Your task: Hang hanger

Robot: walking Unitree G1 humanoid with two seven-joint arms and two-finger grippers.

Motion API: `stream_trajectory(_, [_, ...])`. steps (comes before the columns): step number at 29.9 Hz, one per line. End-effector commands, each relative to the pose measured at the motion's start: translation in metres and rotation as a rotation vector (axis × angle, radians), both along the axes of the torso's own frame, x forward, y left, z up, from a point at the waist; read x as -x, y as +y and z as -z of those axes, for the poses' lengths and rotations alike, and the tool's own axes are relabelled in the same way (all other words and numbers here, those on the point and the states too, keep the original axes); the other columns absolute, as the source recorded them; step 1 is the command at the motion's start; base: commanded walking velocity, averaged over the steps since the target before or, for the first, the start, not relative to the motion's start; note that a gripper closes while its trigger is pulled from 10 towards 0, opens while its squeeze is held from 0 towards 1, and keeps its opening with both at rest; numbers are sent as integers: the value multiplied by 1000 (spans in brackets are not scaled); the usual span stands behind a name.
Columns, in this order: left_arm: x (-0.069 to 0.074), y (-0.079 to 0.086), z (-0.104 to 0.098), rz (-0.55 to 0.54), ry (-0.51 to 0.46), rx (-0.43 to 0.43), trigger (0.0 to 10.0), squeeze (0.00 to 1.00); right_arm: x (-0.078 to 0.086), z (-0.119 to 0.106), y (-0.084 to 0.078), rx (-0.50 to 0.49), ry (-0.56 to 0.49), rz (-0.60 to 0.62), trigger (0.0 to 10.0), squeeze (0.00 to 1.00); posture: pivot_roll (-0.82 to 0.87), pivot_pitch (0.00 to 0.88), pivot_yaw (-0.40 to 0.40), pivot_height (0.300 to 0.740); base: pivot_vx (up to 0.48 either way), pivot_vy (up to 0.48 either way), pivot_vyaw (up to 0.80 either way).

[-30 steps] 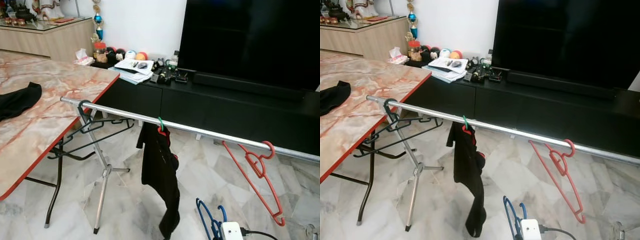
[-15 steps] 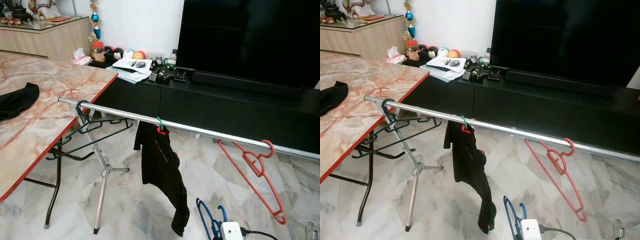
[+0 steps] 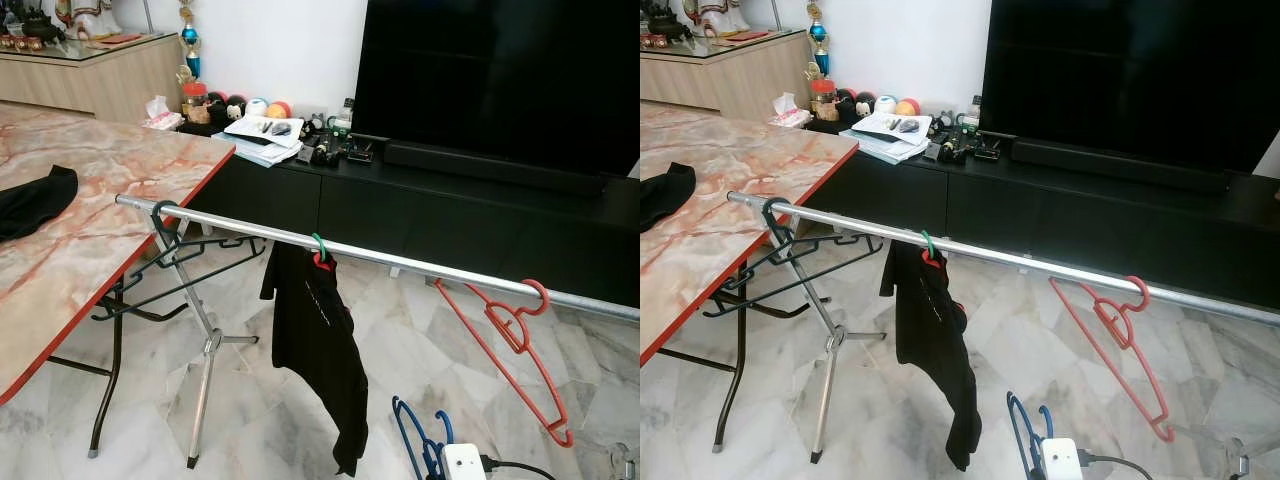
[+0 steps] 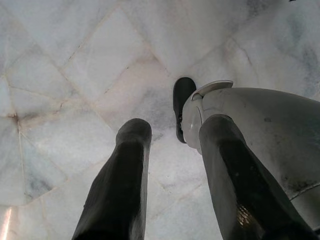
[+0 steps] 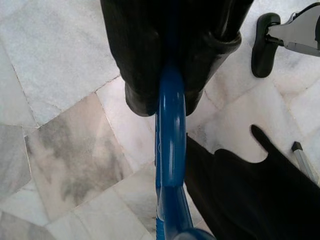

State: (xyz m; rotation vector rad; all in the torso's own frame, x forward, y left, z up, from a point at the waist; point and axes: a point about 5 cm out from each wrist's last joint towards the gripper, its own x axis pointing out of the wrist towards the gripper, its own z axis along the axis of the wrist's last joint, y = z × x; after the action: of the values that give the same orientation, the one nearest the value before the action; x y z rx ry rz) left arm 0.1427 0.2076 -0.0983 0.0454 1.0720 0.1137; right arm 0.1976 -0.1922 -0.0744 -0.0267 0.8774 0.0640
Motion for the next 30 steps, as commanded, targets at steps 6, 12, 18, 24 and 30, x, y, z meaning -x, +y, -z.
stream_trajectory(6, [7, -16, 5, 17, 29, 56, 10000, 0, -3, -2, -1, 15, -24, -9, 10000, 0, 145, 0, -92, 740, 259, 0, 583])
stream_trajectory(12, [7, -16, 5, 18, 29, 57, 10000, 0, -2, -2, -1, 5, -25, 11, 10000, 0, 144, 0, -92, 740, 281, 0, 82])
stream_trajectory(18, [7, -16, 5, 26, 28, 53, 10000, 0, -3, -3, -2, 13, -42, 20, 10000, 0, 144, 0, -93, 740, 137, 0, 0])
stream_trajectory(24, [7, -16, 5, 26, 28, 53, 10000, 0, -6, -6, -2, 2, -91, 43, 10000, 0, 141, 0, -93, 740, 0, 0, 0])
stream_trajectory(30, [7, -17, 5, 36, 28, 54, 10000, 0, -7, -8, -3, -15, -140, 90, 10000, 0, 142, 0, -103, 740, 0, 0, 0])
